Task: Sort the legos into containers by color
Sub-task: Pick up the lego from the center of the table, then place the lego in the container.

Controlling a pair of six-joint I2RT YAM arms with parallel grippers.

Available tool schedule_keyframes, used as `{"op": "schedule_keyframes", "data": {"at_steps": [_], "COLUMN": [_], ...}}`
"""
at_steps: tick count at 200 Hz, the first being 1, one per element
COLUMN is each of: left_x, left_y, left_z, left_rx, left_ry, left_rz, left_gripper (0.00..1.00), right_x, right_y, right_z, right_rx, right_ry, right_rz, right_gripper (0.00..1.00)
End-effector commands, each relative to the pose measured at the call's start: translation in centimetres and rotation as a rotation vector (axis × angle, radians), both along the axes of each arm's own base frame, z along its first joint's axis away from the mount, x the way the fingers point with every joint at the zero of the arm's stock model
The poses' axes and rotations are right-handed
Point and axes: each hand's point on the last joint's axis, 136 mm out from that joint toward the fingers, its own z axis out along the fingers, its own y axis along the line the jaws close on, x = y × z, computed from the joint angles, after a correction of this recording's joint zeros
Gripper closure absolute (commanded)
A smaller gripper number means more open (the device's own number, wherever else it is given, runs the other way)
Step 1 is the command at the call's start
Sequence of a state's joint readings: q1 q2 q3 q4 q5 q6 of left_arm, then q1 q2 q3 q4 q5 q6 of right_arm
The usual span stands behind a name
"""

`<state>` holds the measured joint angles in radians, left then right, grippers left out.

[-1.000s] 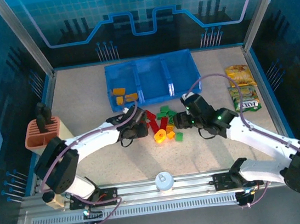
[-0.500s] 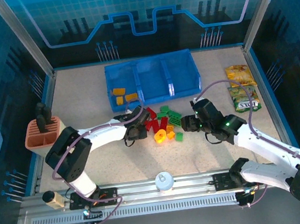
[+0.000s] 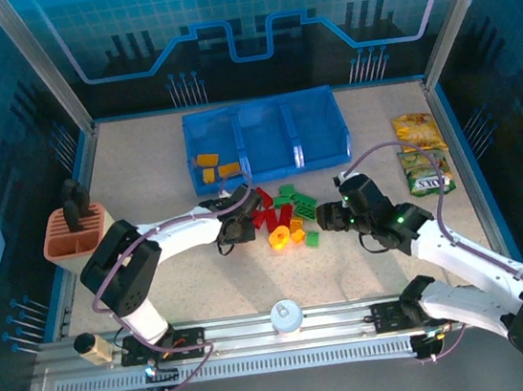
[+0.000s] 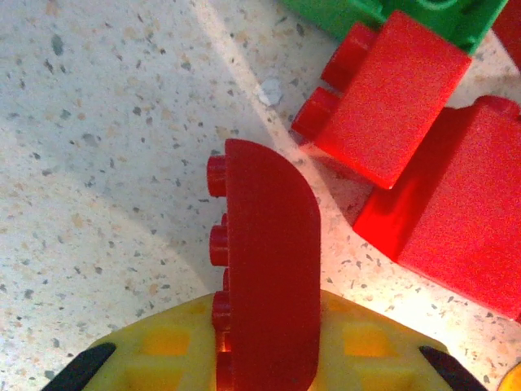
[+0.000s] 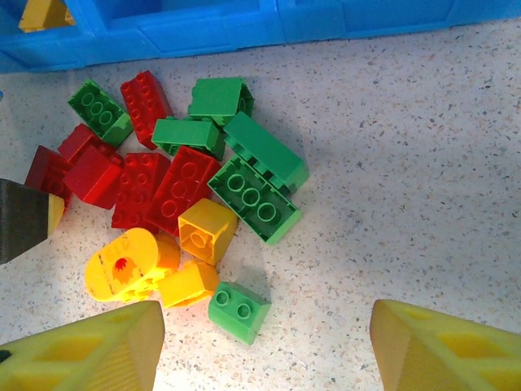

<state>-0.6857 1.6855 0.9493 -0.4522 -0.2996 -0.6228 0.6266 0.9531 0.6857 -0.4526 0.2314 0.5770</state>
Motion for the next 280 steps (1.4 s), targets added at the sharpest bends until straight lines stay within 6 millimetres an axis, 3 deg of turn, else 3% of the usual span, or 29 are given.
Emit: {"op": "schedule_keyframes", "data": {"at_steps": [1,46,79,104,133,172,213,228,255,280], "left_x": [0.5,4.0,8.8,12.6,16.6,19.7,20.6,20.6,20.1,18.9], "left_y": [0.1,-2.8,-5.9,-8.2,-9.4,-9.7,-9.5,-9.5,-9.3,-9.3], "left_z": [3.6,13.2,16.1,16.6,15.4,13.7,12.7,13.0,15.7,19.5], "left_rx": [0.019,-0.094,-0.1,-0.115,-0.102,-0.073,-0.072,-0.075,-0.098,-0.16], "left_ry": [-0.075,-0.298,-0.324,-0.332,-0.307,-0.28,-0.263,-0.267,-0.306,-0.374], "left_rz": [-0.01,-0.12,-0.181,-0.204,-0.198,-0.185,-0.181,-0.187,-0.193,-0.206], "left_gripper": [0.79,0.78,0.78,0.78,0.77,0.77,0.72,0.66,0.49,0.45], "right_x": [0.0,0.0,-0.6,-1.4,-2.4,-3.1,-3.0,-2.9,-2.7,-2.7], "right_y": [-0.7,-0.9,-0.4,-0.8,-1.7,-2.4,-1.9,-1.5,-1.2,-0.8], "right_z": [0.3,-1.2,-2.2,-2.3,-2.2,-2.4,-2.5,-2.5,-2.5,-2.5], "right_rx": [0.007,0.01,0.039,0.052,0.051,0.04,0.051,0.054,0.053,0.056], "right_ry": [-0.008,0.028,0.067,0.069,0.059,0.063,0.071,0.076,0.084,0.085], "right_rz": [-0.026,-0.04,-0.032,-0.039,-0.054,-0.057,-0.039,-0.028,-0.015,0.006], "right_gripper": [0.32,0.32,0.33,0.33,0.33,0.33,0.33,0.33,0.33,0.31]}}
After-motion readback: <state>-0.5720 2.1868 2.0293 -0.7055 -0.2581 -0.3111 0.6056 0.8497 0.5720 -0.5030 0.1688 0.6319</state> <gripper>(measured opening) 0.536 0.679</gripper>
